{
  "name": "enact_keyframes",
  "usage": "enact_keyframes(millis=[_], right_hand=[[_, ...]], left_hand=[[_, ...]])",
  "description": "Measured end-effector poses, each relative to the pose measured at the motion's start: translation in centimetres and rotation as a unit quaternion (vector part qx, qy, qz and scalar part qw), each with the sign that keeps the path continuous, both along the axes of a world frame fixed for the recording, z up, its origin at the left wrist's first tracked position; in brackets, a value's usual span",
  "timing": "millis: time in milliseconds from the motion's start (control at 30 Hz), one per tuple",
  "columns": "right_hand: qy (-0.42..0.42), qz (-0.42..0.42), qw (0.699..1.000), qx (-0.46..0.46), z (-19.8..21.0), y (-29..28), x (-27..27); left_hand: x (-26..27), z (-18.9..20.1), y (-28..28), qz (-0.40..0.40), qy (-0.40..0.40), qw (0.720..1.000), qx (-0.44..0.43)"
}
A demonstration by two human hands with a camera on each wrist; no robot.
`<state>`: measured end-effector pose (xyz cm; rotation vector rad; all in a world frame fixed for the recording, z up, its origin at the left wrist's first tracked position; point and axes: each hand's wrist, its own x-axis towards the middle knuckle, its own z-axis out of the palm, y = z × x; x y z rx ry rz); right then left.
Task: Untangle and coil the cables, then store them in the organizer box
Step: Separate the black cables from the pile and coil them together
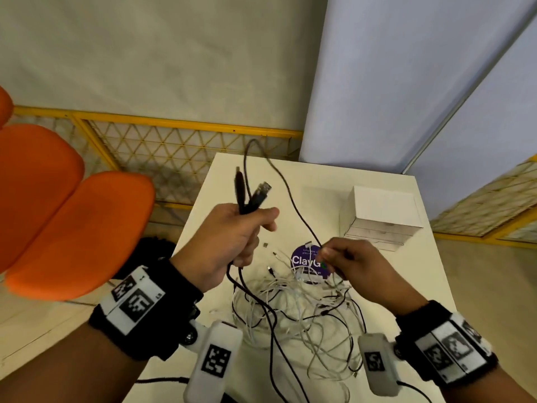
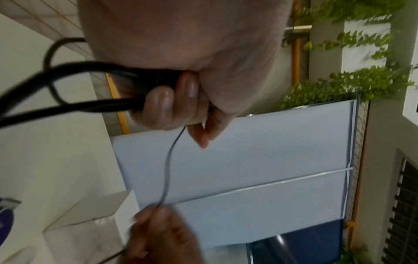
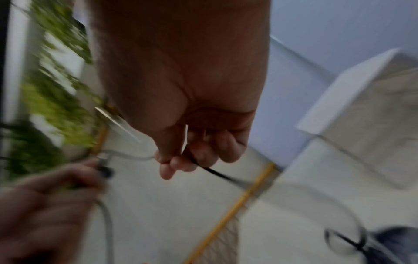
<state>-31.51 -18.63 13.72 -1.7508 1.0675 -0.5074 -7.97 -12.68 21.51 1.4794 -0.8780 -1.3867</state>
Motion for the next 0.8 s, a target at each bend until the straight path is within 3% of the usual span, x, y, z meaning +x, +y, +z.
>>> enact_keyframes(millis=[167, 300, 567, 800], right_hand=[[-0.013, 0.039, 0.997, -0.073, 8.1, 1.4, 2.3], [0.034, 0.049, 0.992, -0.112, 9.2, 2.0, 2.6], [0.106, 0.044, 0.993, -0.027, 1.1, 2.2, -4.9], [0.144, -0.077, 0.983, 0.085, -5.2, 4.4, -12.6]], left_hand=[[-3.0, 0.2, 0.1, -0.072, 0.025, 0.997, -0.014], [-3.8, 0.8, -0.4, -0.035, 0.015, 0.996, -0.086], [-0.1, 0.8, -1.3, 0.072, 0.039, 0.987, -0.138], [0.6, -0.1, -1.1, 0.088, 0.027, 0.987, -0.131]])
